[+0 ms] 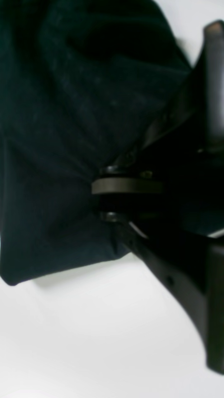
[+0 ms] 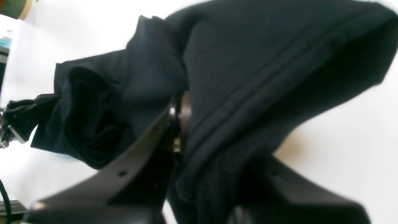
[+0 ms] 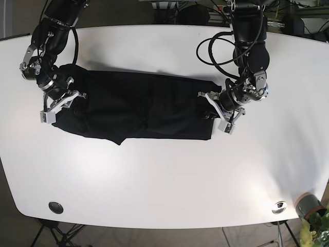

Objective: Fold the T-shirt properly
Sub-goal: 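Grasp both ends of the doubled black strip with both grippers, then push both ends inward toward each other, bunching the shirt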

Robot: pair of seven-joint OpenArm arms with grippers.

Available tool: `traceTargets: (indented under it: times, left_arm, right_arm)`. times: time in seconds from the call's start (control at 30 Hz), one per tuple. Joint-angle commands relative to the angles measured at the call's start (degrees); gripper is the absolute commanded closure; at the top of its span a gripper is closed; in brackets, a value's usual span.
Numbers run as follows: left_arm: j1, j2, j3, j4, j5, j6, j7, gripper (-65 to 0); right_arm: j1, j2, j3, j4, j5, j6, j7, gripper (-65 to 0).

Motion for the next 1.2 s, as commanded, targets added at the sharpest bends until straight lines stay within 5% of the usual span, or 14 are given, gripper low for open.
traceTargets:
  times: [0.0,0.6,0.8,1.17]
  left_arm:
    - [-0.3,1.0,1.2,0.7,0.3,0.0,1.0,-5.4]
    - [0.1,8.0,7.7,0.6,0.3,0.0,2.2,-5.4]
    - [0.1,8.0,7.7,0.5,0.3,0.0,2.1,-5.4]
    - [-0.1,7.6,7.5,-4.2,0.2,0.0,1.8,-5.4]
  right_arm:
    - [0.5,1.3,-2.1,4.6,1.3,0.48,1.5,-2.2]
    - [1.7,1.3,-16.7,12.7,1.6,0.21,-1.8,-2.2]
    - [0.9,-0.2,-18.7,15.0,1.5,-4.53,-1.9,-2.4]
    - [-0.6,-2.7,-21.4,17.0,1.6,-4.45,-1.8,-2.4]
